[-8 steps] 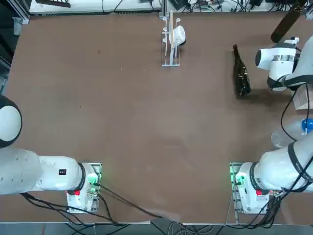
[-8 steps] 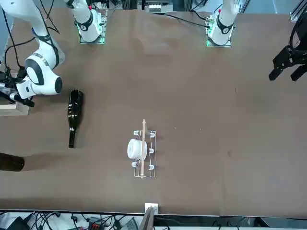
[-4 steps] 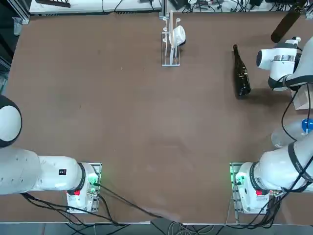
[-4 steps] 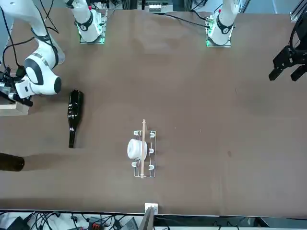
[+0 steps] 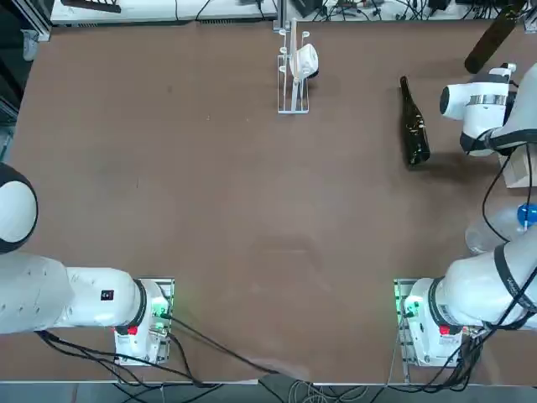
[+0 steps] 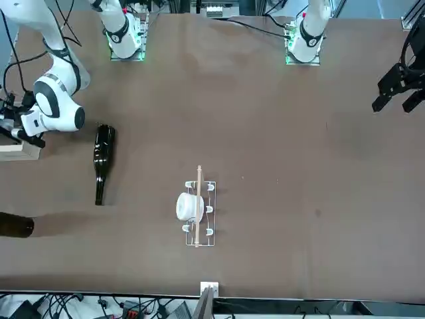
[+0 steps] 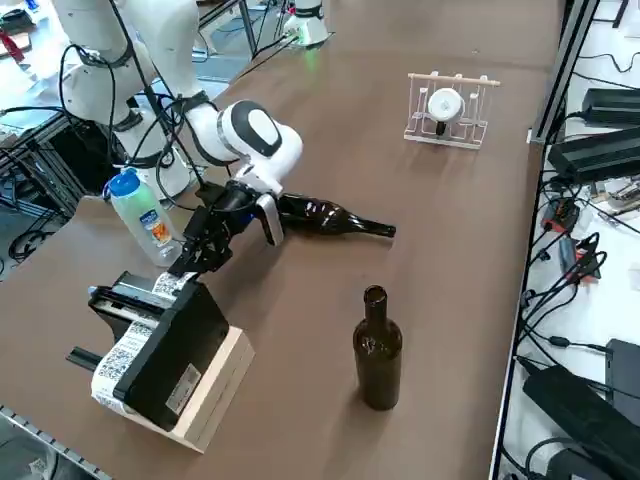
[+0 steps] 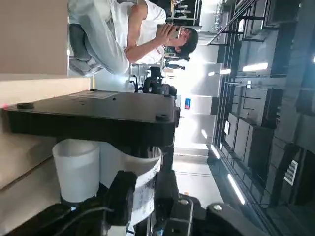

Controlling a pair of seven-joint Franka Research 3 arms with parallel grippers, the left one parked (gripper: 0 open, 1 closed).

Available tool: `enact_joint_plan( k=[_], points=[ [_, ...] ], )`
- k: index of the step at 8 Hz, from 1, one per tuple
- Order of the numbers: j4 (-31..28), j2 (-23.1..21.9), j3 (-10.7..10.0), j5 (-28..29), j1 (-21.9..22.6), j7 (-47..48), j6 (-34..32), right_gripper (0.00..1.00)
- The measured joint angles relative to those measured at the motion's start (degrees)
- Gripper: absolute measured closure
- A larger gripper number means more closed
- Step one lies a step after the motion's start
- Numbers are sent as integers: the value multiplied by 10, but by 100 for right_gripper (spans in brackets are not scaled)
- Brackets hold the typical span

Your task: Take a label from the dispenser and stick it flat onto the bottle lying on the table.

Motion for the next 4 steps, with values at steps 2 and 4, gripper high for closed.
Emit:
enact_joint_plan(
  k=[2, 4],
  points=[
    [0, 0, 4, 0, 2, 0, -1, 72],
    [0, 0, 6, 0, 9, 1, -7, 71]
  ],
)
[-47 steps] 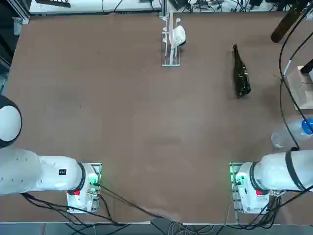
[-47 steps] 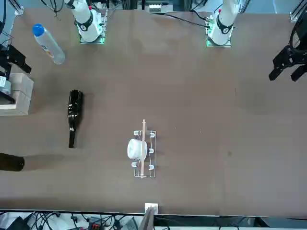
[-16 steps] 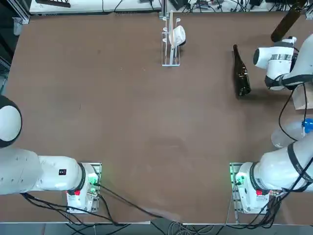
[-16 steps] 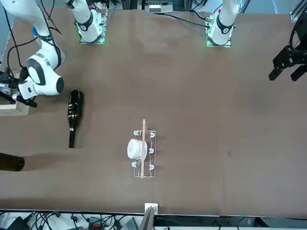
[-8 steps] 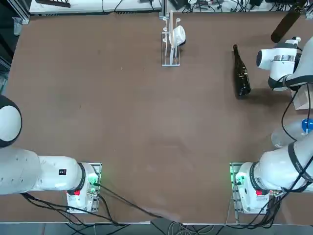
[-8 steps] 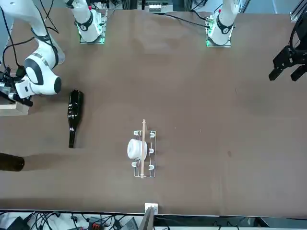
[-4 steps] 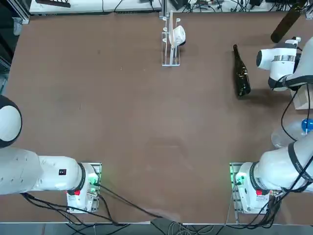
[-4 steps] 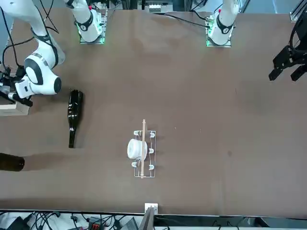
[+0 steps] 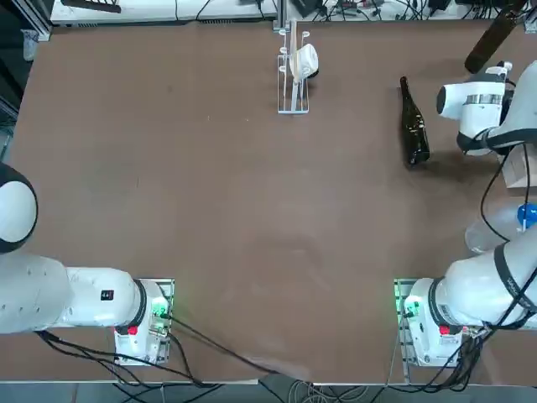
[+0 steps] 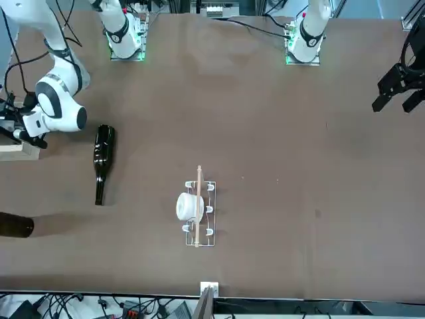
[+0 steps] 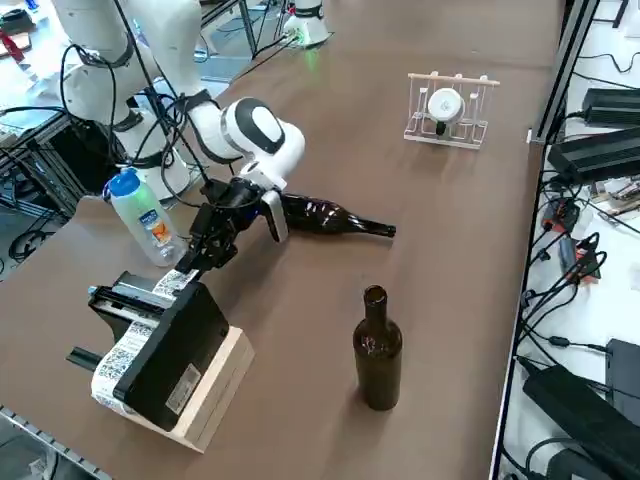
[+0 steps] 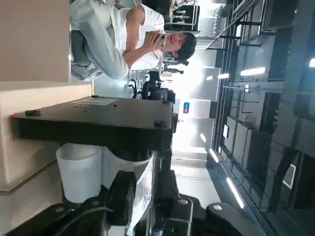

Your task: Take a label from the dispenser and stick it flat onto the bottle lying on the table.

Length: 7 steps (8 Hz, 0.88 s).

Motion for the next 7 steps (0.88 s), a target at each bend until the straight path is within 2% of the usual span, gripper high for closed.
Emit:
enact_joint_plan(
  k=[6, 7],
  points=[
    [0, 0, 0, 0, 3, 7, -3, 78],
    [0, 0, 0, 0, 3, 8, -3, 81]
  ],
)
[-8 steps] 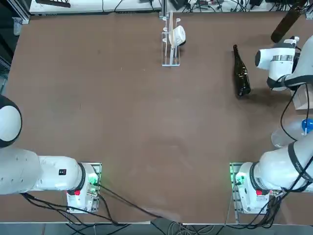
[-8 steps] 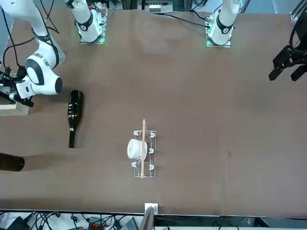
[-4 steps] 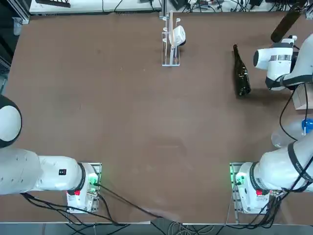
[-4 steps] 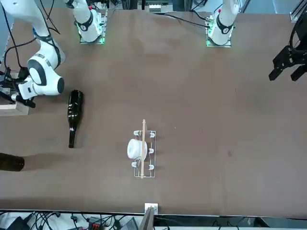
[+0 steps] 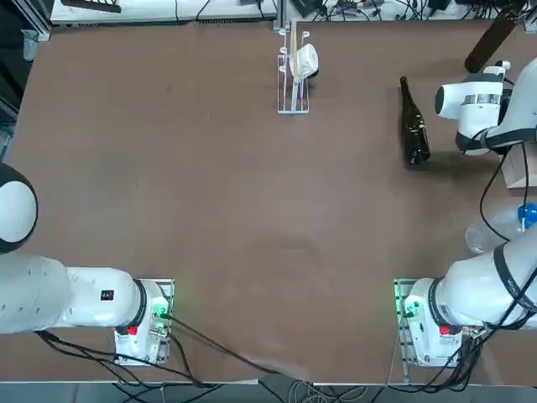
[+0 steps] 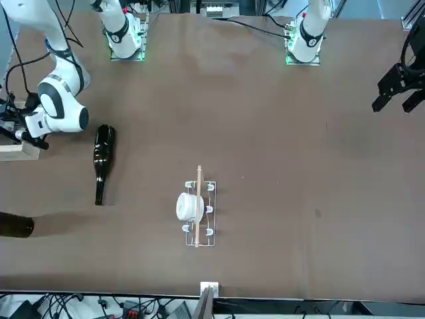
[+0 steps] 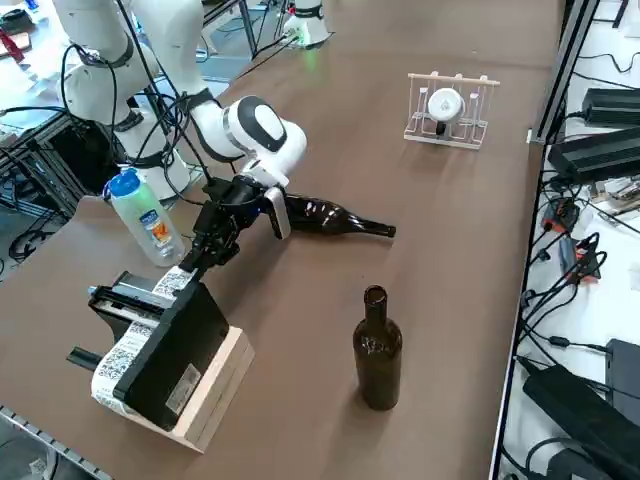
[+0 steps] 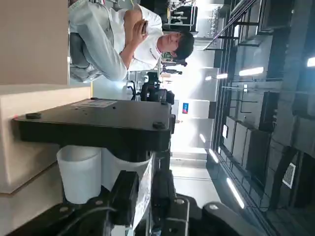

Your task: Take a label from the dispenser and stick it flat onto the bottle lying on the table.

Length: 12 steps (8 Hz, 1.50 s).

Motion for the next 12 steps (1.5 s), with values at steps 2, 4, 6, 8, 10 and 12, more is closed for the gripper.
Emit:
enact_joint_plan(
  k=[2, 4, 6, 8, 10, 12],
  points=[
    [0, 0, 0, 0, 0, 2, 0, 92],
    [0, 0, 0, 0, 0, 3, 0, 98],
    [2, -3, 0, 2, 1, 3, -1, 98],
    [8, -16, 1, 19, 6, -17, -3, 98],
    [23, -57, 1, 72, 18, -103, -4, 98],
    [29, -110, 1, 97, 21, -184, -3, 98]
  ],
)
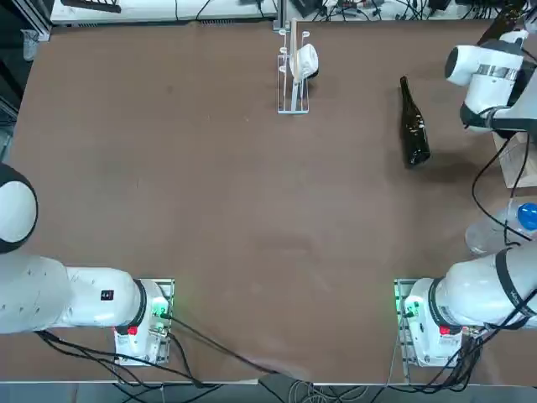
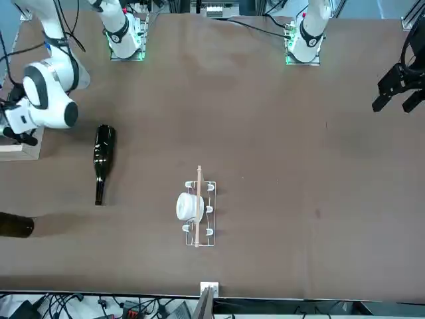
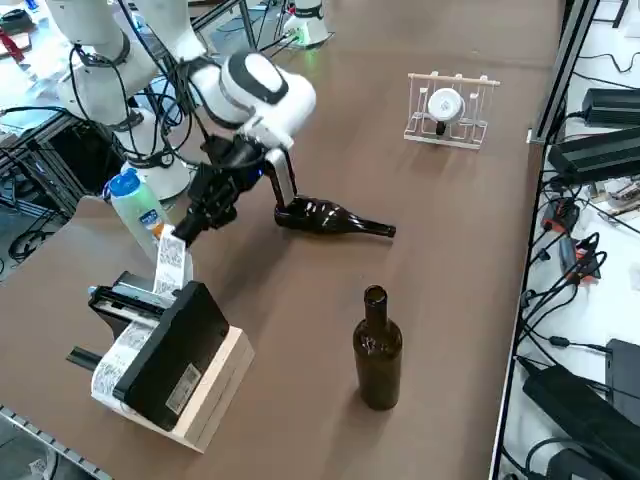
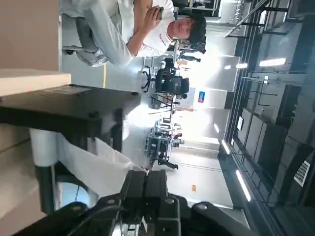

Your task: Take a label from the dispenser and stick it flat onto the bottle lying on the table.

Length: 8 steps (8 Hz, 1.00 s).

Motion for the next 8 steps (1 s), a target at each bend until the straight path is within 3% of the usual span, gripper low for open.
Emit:
enact_joint_plan(
  k=[3, 8],
  points=[
    [-1, -49, -8, 7, -2, -83, 1, 98],
    [32, -119, -11, 85, -4, -254, -2, 98]
  ],
)
